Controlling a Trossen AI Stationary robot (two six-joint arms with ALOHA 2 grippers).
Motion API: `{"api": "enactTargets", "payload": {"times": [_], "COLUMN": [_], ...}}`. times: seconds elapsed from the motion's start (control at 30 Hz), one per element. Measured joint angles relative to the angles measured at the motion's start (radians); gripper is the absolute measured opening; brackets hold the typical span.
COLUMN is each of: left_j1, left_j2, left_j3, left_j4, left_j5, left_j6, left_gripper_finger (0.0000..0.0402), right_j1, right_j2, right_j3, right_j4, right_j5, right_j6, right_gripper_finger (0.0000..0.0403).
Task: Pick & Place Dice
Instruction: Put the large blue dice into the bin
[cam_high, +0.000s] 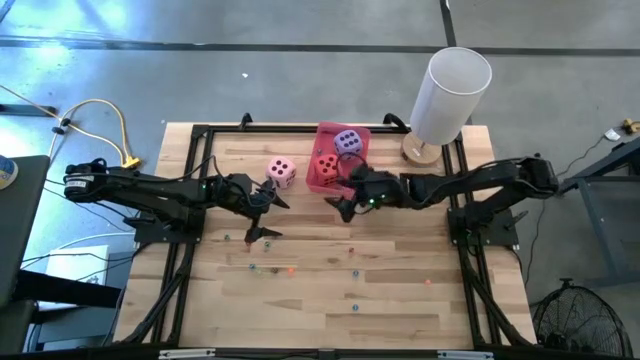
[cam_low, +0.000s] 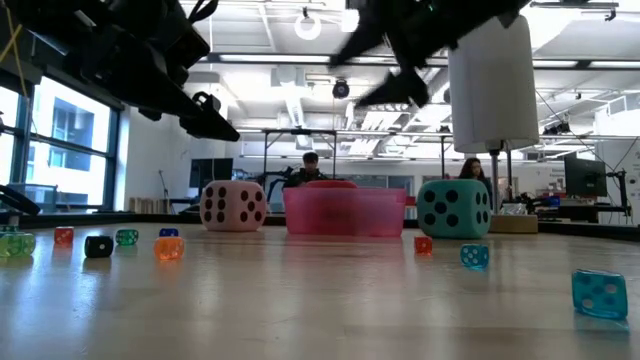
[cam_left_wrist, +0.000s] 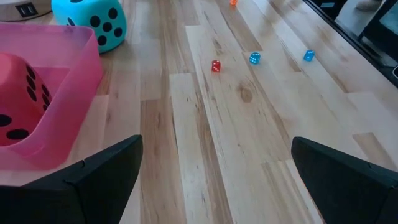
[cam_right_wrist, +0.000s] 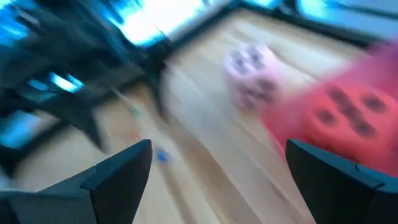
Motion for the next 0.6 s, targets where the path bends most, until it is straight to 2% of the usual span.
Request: {"api": "enactTargets", "payload": {"times": [0.1,0.23,0.4,0.6], "left_j1": [0.0,0.0,0.0,0.0], "left_j2": [0.0,0.0,0.0,0.0], "left_j3": [0.0,0.0,0.0,0.0], "left_j4": [0.0,-0.001,-0.001,-0.001], "left_j5": [0.0,0.0,-0.001,-0.001], "left_j6": [-0.001,-0.008,-0.018,-0.022], "left_gripper_finger": [0.04,0.04,0.04,0.04], "right_j1": [0.01,0.014,0.025,0.031], "right_j2": [0.0,0.0,0.0,0.0], "right_j3": [0.0,0.0,0.0,0.0], "right_j4": [0.134,0.223,0.255,0.328], "right_j5": [-0.091,-0.197,-0.136,-0.154], "right_j6": [-0.064,-0.077,-0.081,-0.162], "right_gripper_finger": [0.0361,0.0361,0.0365,0.0373]}}
